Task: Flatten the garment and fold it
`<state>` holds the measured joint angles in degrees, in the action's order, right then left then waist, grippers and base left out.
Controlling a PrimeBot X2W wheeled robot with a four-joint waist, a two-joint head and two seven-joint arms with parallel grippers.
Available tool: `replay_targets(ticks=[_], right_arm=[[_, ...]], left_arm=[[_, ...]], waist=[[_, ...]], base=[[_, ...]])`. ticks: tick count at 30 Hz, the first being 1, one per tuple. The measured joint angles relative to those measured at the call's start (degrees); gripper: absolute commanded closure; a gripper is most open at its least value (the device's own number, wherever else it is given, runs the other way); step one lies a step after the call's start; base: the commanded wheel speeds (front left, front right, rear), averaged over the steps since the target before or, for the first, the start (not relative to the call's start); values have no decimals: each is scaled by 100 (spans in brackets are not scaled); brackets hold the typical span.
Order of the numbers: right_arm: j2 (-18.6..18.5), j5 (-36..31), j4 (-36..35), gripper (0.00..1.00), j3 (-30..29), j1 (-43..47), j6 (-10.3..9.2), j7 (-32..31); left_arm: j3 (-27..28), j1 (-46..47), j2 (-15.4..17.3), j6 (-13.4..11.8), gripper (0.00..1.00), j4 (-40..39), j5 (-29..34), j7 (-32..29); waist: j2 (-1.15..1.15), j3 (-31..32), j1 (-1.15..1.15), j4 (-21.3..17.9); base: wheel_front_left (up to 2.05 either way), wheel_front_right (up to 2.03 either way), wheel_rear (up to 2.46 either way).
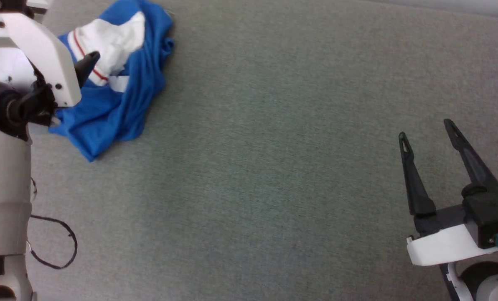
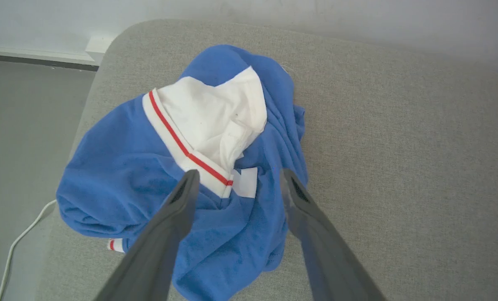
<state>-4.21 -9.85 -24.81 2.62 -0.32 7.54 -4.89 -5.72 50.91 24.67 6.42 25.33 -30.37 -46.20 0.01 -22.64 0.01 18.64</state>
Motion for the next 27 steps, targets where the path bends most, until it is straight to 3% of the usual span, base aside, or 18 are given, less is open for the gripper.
replay_targets(ticks=[12,16,17,18,27], right_arm=[[-123,1,-363,0,-51,0,0,-126],[-127,1,-393,0,-51,-1,0,-163],[-126,1,-400,0,-49,-1,0,-164],[-126,1,-407,0,-54,-1,0,-164],[-111,36,-236,0,-96,-85,0,-56]], left_arm=[[162,-275,-98,-459,0,179,-367,-657],[148,-302,-113,-504,0,155,-404,-753],[131,-318,-112,-501,67,144,-416,-783],[113,-349,-111,-459,100,107,-433,-780],[126,-367,41,-445,100,36,-431,-659]], waist=[[0,-519,0,-416],[0,-625,0,-483],[0,-641,-1,-497],[0,-658,-1,-508],[0,-519,-1,-551]], base=[[0,0,0],[0,0,0],[0,0,0],[0,0,0],[0,0,0]])
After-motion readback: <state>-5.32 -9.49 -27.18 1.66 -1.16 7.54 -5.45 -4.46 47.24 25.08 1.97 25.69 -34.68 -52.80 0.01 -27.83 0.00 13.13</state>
